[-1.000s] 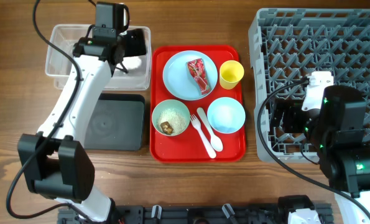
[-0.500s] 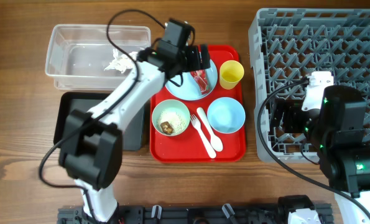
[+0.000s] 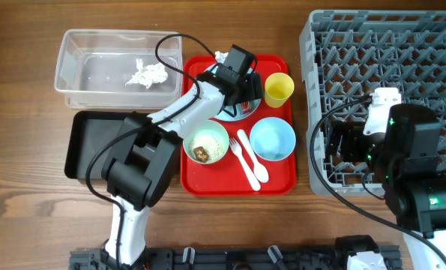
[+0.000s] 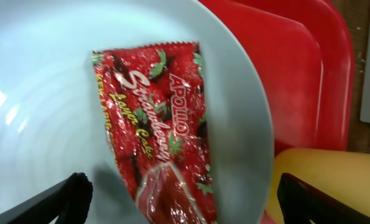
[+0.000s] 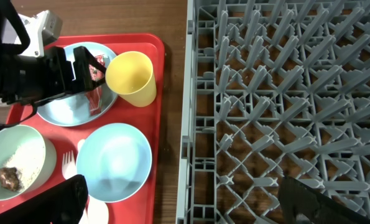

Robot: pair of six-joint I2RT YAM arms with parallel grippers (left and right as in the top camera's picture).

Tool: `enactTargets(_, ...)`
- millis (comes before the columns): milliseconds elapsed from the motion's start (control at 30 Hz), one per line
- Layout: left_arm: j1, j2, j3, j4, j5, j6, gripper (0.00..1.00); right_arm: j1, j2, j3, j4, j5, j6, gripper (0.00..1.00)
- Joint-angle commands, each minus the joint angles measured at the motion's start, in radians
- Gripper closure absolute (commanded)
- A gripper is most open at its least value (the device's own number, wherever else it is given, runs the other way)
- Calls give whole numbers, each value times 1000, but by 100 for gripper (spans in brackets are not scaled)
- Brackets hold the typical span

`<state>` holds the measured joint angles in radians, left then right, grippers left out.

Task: Sort waste into correct bins and load items into the dishwasher rack
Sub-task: 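Grasp the red Apollo wrapper on the plate with the left gripper, then carry the red wrapper into the clear bin and open the left gripper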

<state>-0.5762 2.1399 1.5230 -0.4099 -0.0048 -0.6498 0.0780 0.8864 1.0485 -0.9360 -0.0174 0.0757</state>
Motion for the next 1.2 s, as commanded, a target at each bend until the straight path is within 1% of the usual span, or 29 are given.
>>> enactTargets(0, -12, 46, 0, 5, -50, -10, 4, 3, 0, 19, 0, 18, 6, 0)
enactTargets(67, -19, 58, 0, 7, -63, -9, 4, 3, 0, 19, 0, 18, 6, 0)
enactTargets(167, -35, 60, 0, 7, -123, -9, 4, 3, 0, 19, 0, 18, 6, 0)
enactTargets(200, -40, 60, 0, 3, -145, -9, 6, 3, 0, 19, 0, 18, 6, 0)
enactTargets(267, -49, 60, -1, -12, -173, -9, 15, 3, 0, 19, 0, 18, 6, 0)
enactTargets(367, -63, 66, -1, -26, -223, -9, 22, 3, 0, 19, 0, 18, 6, 0)
enactTargets(467, -75, 68, -1, -32, -241, -8, 29, 3, 0, 19, 0, 18, 6, 0)
enactTargets(500, -79, 68, -1, -31, -241, -8, 34, 3, 0, 19, 0, 18, 8, 0)
enactTargets(533, -81, 69, -1, -32, -240, -8, 46, 3, 0, 19, -1, 18, 11, 0)
enactTargets(567, -83, 69, -1, -33, -240, -9, 56, 3, 0, 19, -2, 17, 11, 0)
enactTargets(667, -85, 69, -1, -49, -240, -9, 75, 3, 0, 19, -11, 18, 10, 0)
enactTargets(700, -85, 69, -1, -68, -240, -9, 83, 3, 0, 19, -15, 18, 11, 0)
enactTargets(733, -85, 69, -1, -77, -241, -9, 85, 3, 0, 19, -17, 18, 10, 0)
enactTargets(767, -82, 69, 0, -93, -241, -9, 96, 3, 0, 19, -20, 18, 11, 0)
enactTargets(933, -57, 21, 0, -130, -280, -8, 96, 3, 0, 19, -29, 18, 10, 0)
enactTargets(967, -39, -25, 0, -141, -293, 5, 96, 3, 0, 19, -31, 18, 9, 0)
enactTargets(1033, 8, -142, 0, -151, -293, 77, 96, 3, 0, 19, -30, 19, 9, 0)
enactTargets(1100, 93, -274, 0, -196, -292, 89, 96, 3, 0, 19, -31, 22, 3, 0)
enactTargets(1167, 172, -346, 0, -224, -292, 88, 96, 3, 0, 19, -35, 22, 3, 0)
